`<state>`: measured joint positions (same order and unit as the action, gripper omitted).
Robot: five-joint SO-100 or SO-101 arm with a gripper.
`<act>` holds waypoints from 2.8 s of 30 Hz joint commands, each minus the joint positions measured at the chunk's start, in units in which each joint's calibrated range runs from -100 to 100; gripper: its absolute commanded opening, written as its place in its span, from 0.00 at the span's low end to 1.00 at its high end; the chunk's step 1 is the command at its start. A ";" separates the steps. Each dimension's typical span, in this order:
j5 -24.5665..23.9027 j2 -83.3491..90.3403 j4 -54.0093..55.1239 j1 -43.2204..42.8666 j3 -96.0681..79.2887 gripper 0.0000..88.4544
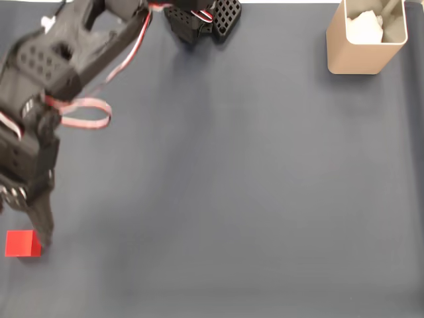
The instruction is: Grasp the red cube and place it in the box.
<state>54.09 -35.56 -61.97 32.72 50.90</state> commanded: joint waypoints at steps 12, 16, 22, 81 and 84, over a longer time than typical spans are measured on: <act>0.44 -10.71 5.01 1.30 9.86 0.36; 0.68 -12.96 6.48 1.94 11.23 0.36; 1.42 -16.95 8.20 3.22 15.88 0.37; 2.78 -23.36 13.94 4.29 16.07 0.38; 2.83 -23.36 14.02 4.07 16.07 0.38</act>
<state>56.73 -59.97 -48.69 37.02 64.65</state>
